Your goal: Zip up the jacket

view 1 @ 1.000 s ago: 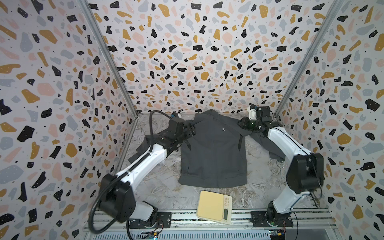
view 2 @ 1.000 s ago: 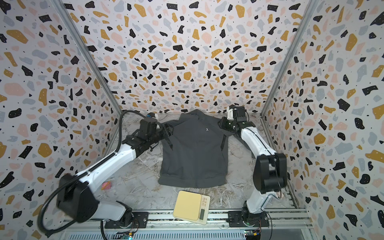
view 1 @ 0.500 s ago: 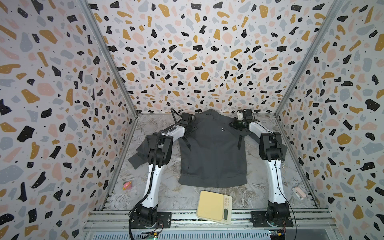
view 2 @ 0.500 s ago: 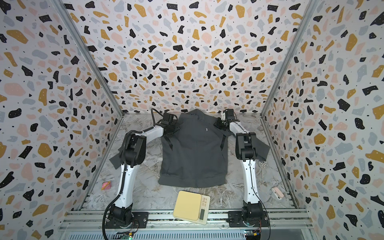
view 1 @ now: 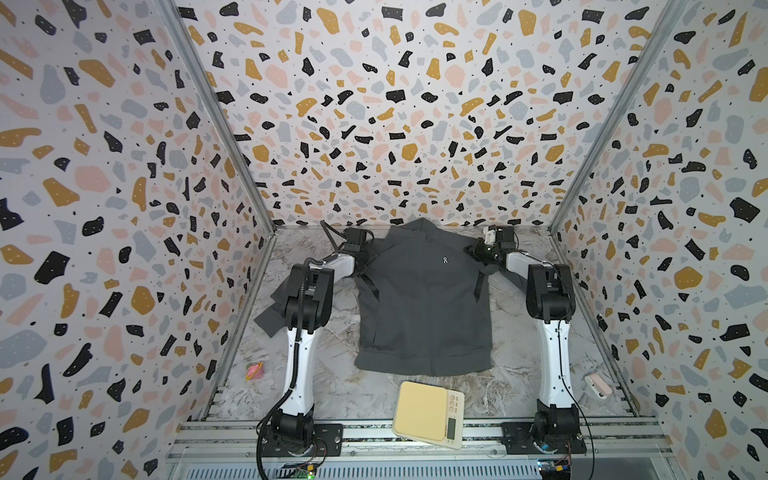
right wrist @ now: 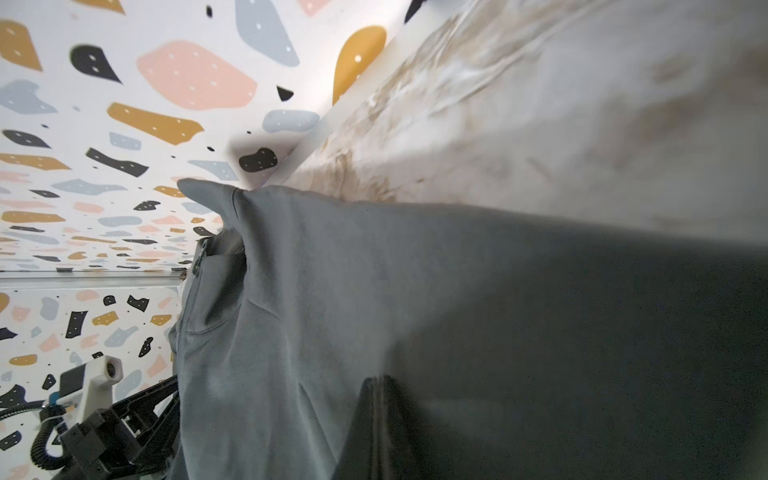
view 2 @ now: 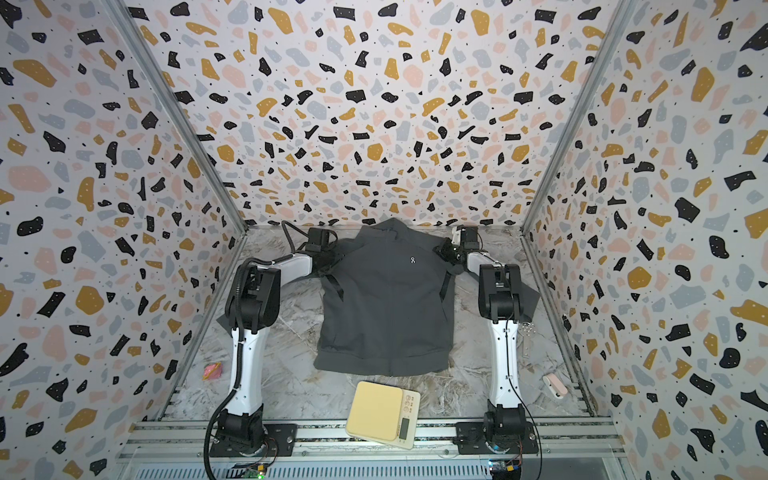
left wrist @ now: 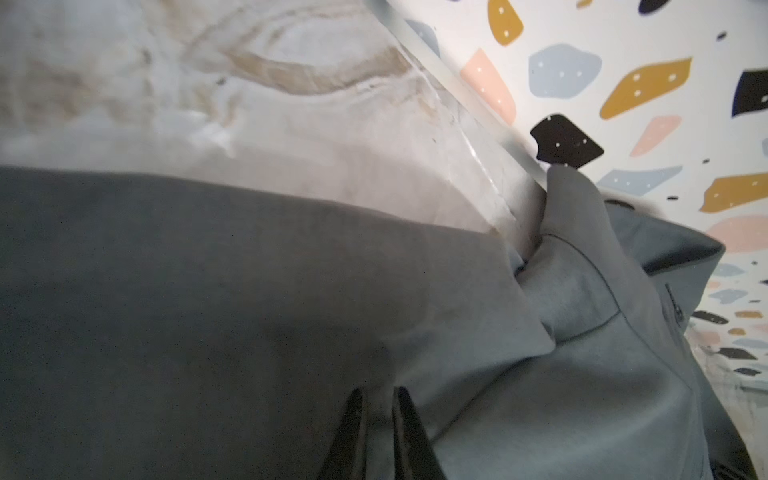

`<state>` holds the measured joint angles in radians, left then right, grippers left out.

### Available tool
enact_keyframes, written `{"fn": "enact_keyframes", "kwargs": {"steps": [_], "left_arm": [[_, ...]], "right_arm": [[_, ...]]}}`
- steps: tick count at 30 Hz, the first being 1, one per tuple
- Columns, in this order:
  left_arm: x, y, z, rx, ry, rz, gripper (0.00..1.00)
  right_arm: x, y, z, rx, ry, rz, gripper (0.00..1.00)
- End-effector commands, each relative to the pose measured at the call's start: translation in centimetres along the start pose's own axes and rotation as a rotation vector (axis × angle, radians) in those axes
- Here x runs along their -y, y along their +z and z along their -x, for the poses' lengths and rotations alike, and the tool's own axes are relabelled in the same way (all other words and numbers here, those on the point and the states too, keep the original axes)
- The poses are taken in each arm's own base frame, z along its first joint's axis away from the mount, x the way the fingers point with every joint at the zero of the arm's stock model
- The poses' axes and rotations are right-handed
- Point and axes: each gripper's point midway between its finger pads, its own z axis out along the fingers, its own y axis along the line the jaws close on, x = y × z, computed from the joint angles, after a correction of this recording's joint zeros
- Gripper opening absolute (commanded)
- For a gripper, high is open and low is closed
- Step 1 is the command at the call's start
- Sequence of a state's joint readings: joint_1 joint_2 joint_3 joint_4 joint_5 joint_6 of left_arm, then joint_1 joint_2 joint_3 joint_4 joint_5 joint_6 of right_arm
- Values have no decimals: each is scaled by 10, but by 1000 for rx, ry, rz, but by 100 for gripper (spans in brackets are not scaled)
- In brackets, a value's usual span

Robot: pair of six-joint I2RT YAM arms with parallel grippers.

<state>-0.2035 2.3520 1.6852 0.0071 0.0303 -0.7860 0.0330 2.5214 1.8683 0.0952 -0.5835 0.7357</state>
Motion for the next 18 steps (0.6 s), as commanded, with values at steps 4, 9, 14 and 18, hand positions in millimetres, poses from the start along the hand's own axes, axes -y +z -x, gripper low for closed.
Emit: {"fn": "enact_keyframes", "kwargs": {"steps": [4,9,14,18], "left_arm": [[-23,-18,23,66,2,36,13],[17,-52,51,161,44,-111,28],[69,-88,67,215,194,-221,57],[109,-94,54,189,275,-260,61]], "right_arm": [[37,-36,23,24,-3,-73,0],[-3,-53,37,16,-165,-25,14],[-57,-55,35,2,-398,-41,43],[-89,-32,20,-47,-533,-83,49]]}}
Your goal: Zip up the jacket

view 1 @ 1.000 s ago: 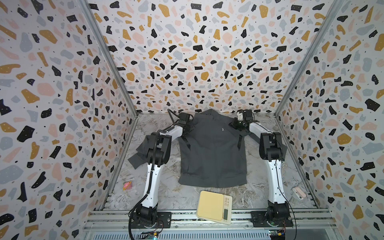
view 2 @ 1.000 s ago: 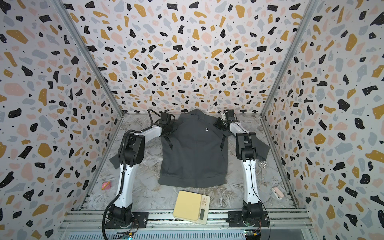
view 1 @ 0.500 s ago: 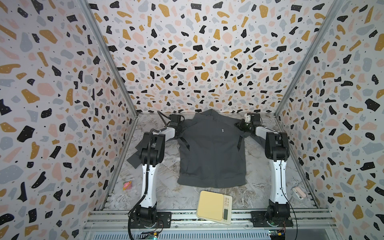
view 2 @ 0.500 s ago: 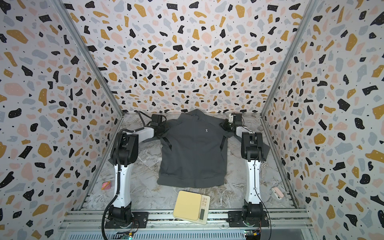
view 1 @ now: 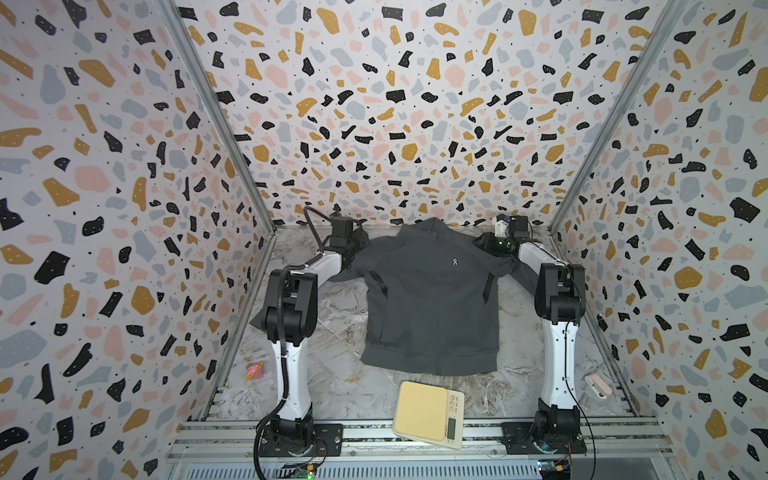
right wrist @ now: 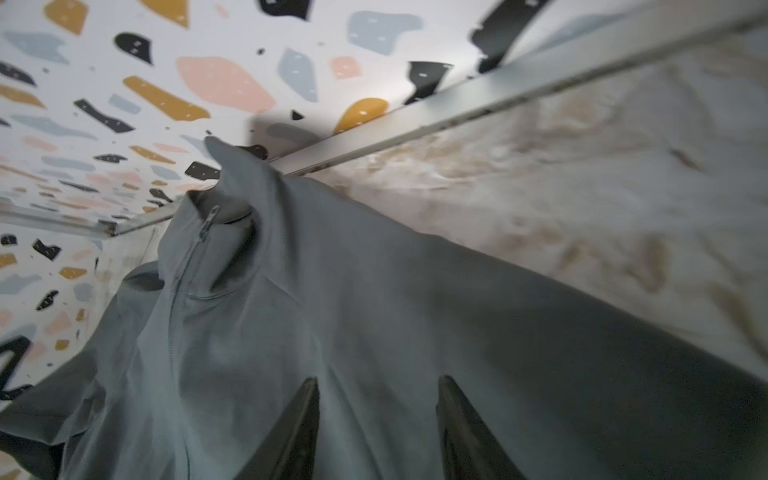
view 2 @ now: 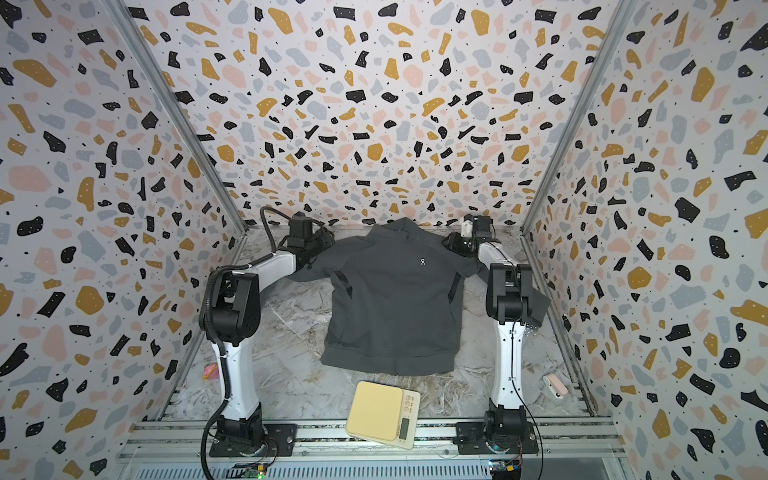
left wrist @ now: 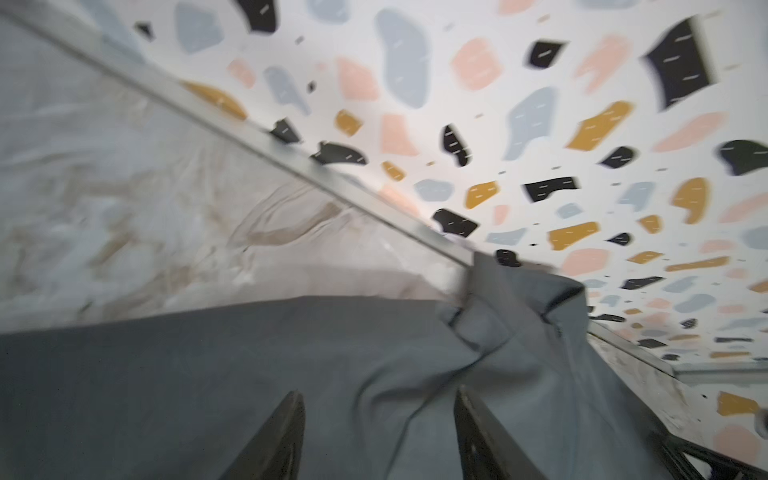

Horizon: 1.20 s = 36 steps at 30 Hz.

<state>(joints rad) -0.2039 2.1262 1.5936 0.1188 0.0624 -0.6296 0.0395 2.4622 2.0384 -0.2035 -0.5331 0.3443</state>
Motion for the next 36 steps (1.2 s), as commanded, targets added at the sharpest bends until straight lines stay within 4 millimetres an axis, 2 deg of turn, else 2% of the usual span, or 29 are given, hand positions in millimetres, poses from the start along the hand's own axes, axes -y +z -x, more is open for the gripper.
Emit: {"fn": "enact_keyframes", "kwargs": {"steps": [1,5,10,15,20,25,29,32,36], "left_arm": [[52,-1,1,0,97,-87,62],[65,28,-30,-82,60,-102,62],[47,61,-64,-154,7,-28,60],[21,79,-90,-199,-34,48,54],[-6,80,-103,-216,-44,136,46],[-48,65,-100,-195,-105,209,35],[-76,49,-91,-169,-138,237,31],[-72,39,-78,-130,-149,162,32],[-40,22,-50,-55,-102,30,44]], "right_arm": [[-55,2,13,-23,-186,-16,50],[-68,28,2,-56,-156,10,55],[-71,47,-20,-99,-92,24,59],[-81,61,-57,-182,-82,51,50],[-90,71,-96,-261,-80,75,38],[-99,75,-134,-311,-78,84,32],[-102,75,-147,-323,-69,84,31],[-102,71,-140,-303,-66,62,34],[-105,52,-106,-224,-84,43,43]]}}
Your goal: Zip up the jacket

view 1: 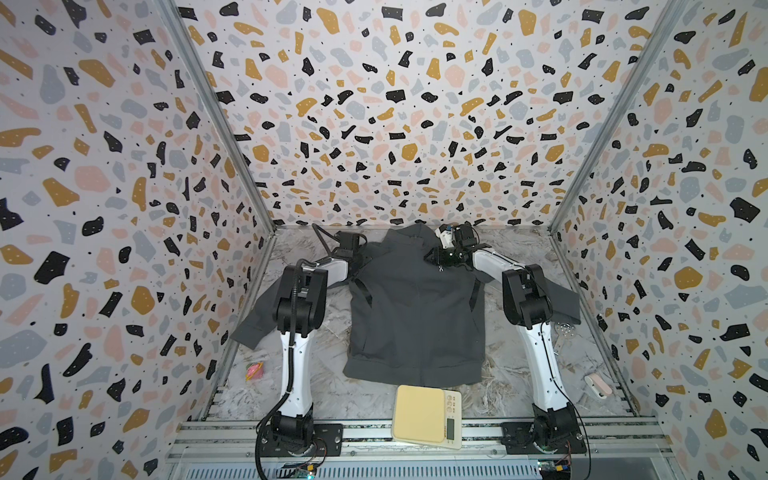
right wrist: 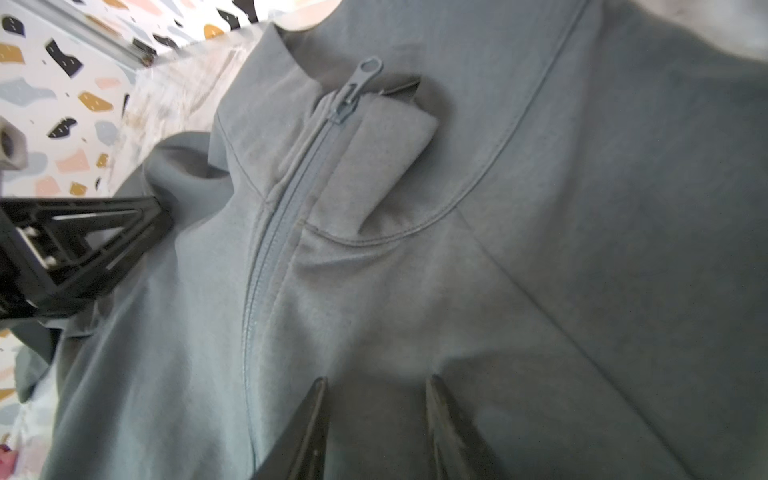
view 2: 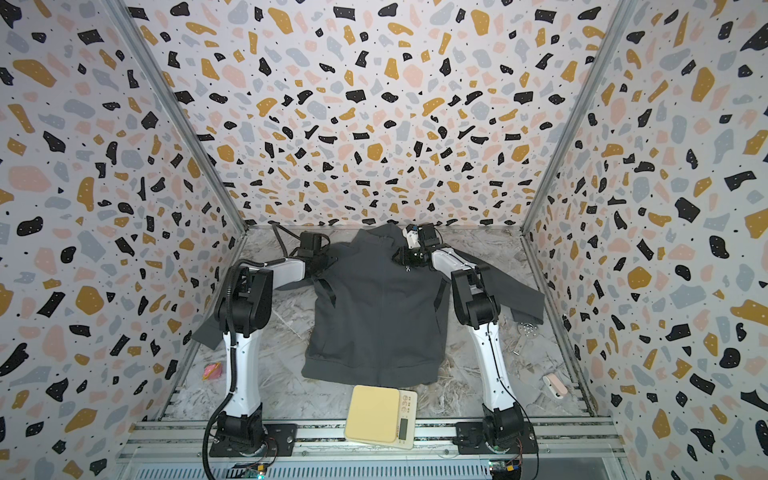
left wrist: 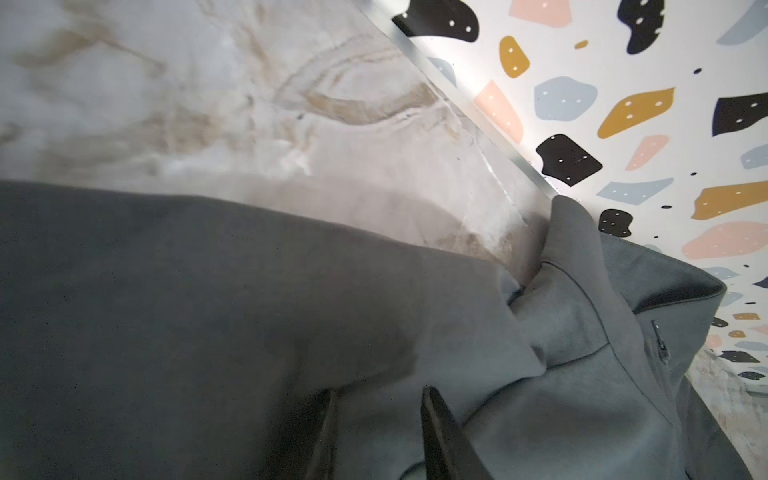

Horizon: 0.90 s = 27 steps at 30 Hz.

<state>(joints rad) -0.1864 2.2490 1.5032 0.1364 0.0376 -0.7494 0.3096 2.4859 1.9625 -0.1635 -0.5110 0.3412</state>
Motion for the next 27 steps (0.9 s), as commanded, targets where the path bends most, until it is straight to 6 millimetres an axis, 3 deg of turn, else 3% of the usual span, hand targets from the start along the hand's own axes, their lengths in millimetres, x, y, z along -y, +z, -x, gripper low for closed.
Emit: {"fn": "enact_keyframes", "kwargs": {"steps": [1,8,11,12,14,17,20,22,25,27], "left_arm": [[44,-28,29,98,50,-158,47],[97,-109,86,258,152,-268,61],[108,-154,100,303,232,-257,65],[108,-171,103,321,262,-243,71],[106,-211,108,368,317,-217,75],[84,-261,102,446,382,-145,80],[40,-299,93,552,402,-2,89],[5,-312,81,620,419,102,91],[-29,-320,53,690,485,151,97],[-59,-327,39,756,446,205,100]], "right_arm": [[12,-29,5,-10,55,-78,45],[-19,-117,70,151,-75,-133,54],[-38,-161,79,207,-130,-169,56],[-42,-175,78,227,-150,-196,58],[-48,-205,73,280,-195,-256,60],[-50,-260,59,442,-283,-382,67],[-45,-313,34,643,-394,-482,78],[-42,-342,14,788,-499,-513,100],[-8,-360,-19,850,-484,-612,99],[21,-360,-38,806,-423,-663,99]]}}
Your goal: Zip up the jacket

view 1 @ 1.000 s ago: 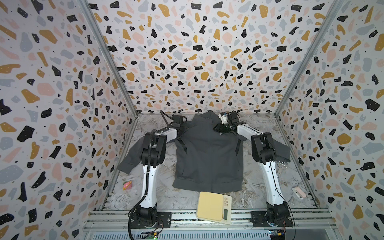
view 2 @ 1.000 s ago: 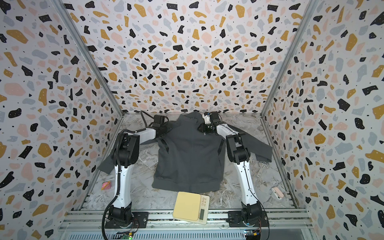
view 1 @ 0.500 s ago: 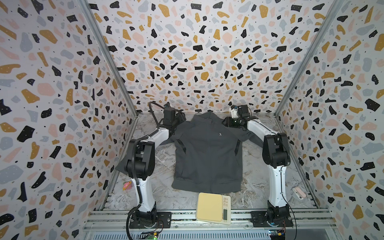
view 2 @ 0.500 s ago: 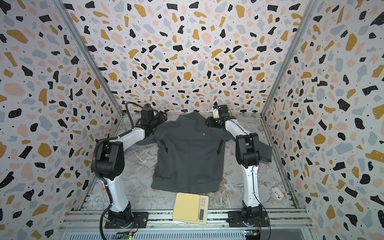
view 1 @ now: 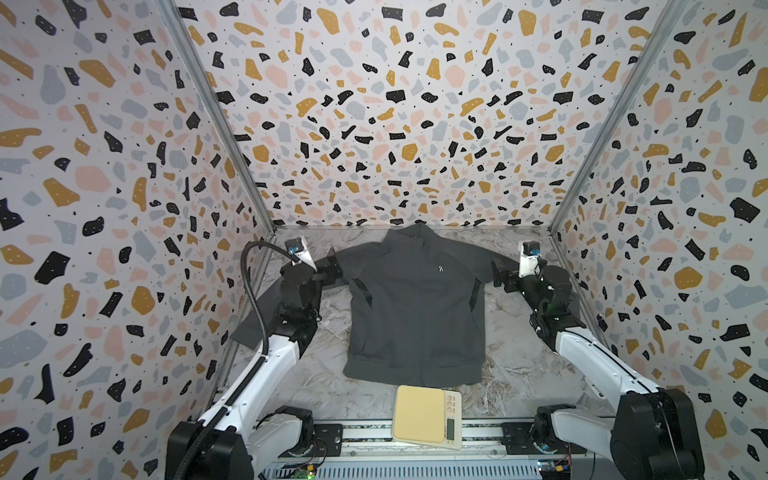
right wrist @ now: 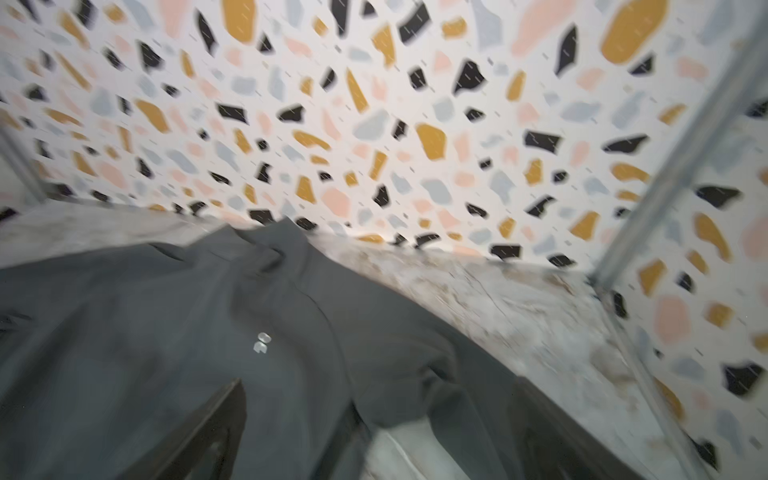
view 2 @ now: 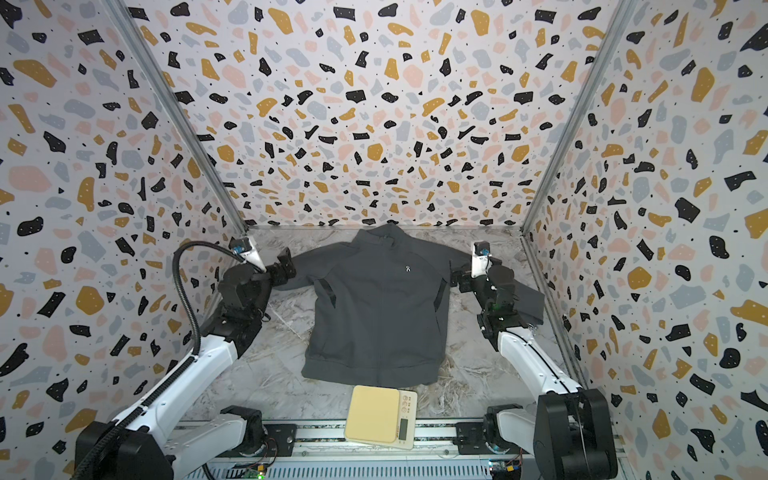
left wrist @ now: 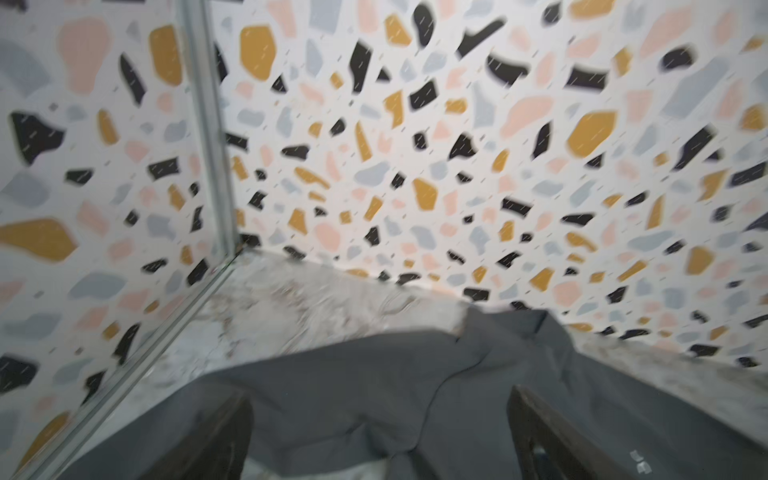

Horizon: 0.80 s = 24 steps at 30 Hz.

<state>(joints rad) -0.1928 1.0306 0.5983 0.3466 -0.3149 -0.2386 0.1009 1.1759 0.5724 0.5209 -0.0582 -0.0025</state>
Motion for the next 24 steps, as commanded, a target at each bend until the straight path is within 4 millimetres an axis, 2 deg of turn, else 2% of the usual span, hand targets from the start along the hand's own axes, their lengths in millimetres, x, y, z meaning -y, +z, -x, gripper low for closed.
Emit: {"fn": "enact_keyframes", "kwargs": {"steps": [1,3,5,7,10,12,13,14,15,18,21,22,24], "left_arm": [[-41,-22,-16,129,61,161,100],[-54,-37,-34,179,60,179,100],[-58,-44,-48,195,64,176,100],[-62,-45,-58,183,66,184,100],[-60,-39,-68,157,93,174,100],[-58,-37,-72,162,102,164,100],[-57,-37,-73,163,114,157,100],[-57,-36,-75,159,131,157,100],[-58,-36,-75,169,139,164,100],[-62,-38,-75,199,147,169,100],[-71,-32,-88,188,136,190,100],[-70,-30,-95,184,144,176,100],[-64,-25,-95,223,154,145,100]], "right_arm": [[35,-5,-1,78,-28,-126,99],[45,-5,-27,31,21,-157,99],[44,-6,-45,41,34,-157,99],[44,0,-64,7,76,-152,99],[33,12,-76,-62,55,-76,99],[26,-7,-90,30,30,-92,99],[21,-21,-94,89,5,-100,99],[14,-35,-86,181,-18,-93,99],[7,-38,-87,194,-37,-61,99],[5,-14,-102,58,-18,36,99],[2,-18,-99,84,-19,60,99],[3,-20,-98,91,-20,51,99],[5,-21,-101,81,-14,31,99]]}}
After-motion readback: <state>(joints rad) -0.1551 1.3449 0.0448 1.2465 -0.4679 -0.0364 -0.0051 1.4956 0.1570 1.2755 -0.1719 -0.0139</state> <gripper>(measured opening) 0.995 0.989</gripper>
